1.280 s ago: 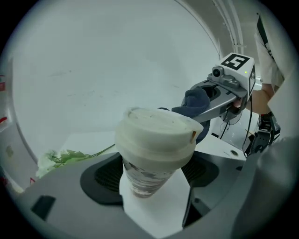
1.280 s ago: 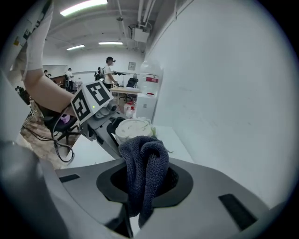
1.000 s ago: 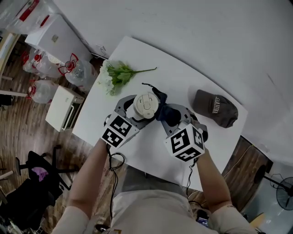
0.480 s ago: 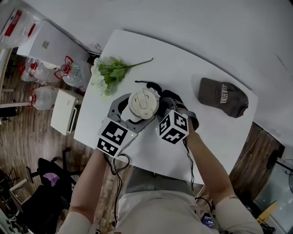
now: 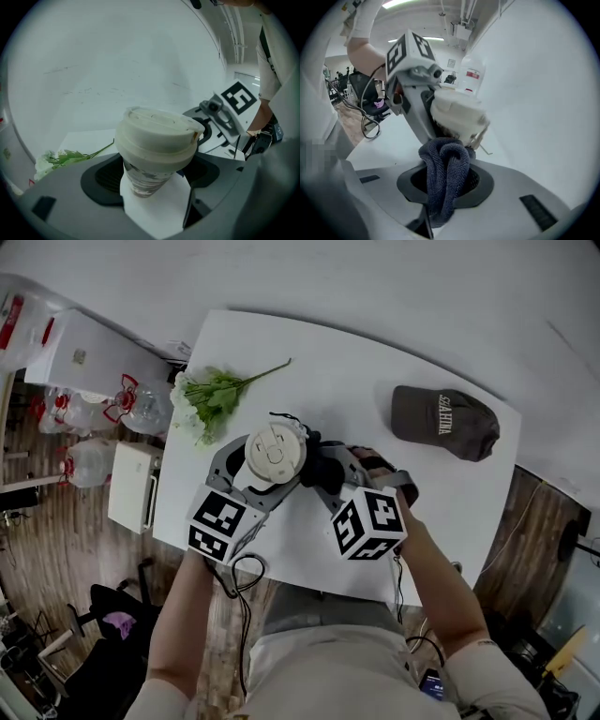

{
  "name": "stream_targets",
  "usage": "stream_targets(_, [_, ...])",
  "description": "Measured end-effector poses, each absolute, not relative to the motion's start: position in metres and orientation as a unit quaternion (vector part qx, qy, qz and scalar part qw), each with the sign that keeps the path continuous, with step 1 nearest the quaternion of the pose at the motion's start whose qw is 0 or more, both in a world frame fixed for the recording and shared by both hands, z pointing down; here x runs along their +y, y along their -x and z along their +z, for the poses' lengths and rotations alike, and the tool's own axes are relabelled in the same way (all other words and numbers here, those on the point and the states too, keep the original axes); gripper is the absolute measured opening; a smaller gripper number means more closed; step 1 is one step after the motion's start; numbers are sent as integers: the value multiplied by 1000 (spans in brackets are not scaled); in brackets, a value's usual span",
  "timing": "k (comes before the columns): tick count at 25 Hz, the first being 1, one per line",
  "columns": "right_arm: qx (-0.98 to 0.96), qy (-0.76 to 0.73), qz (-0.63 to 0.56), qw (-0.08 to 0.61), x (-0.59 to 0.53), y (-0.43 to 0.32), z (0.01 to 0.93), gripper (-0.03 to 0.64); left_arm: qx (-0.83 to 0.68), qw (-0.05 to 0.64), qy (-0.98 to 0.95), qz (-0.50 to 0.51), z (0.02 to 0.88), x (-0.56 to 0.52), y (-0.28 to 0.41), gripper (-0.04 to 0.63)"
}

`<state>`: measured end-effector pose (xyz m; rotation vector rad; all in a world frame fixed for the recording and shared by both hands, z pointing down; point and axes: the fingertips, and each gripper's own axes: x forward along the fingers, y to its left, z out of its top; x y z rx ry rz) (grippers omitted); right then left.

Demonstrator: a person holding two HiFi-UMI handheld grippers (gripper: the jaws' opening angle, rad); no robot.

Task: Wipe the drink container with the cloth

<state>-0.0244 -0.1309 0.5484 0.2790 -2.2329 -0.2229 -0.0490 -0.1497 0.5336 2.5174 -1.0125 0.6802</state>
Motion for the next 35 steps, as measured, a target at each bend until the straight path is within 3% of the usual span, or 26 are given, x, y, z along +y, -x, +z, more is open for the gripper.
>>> stream_targets(8, [-867,-149,-177,442,-169,25,530,106,-352,172,-886,249,533,-148,48,402])
stream_targets(21, [-841,-74,-151,514,-156,30,641,107,-354,169,-887,244,533,-149,47,402])
stream_targets(29, [-840,-117,-206,489,-139,25,537,114,-360,182,-880,249,536,-148,50,402])
stream_targets(35, [-833,-112,-244,483,-163,26,533,115,-358,184,-878,258,536,-148,50,402])
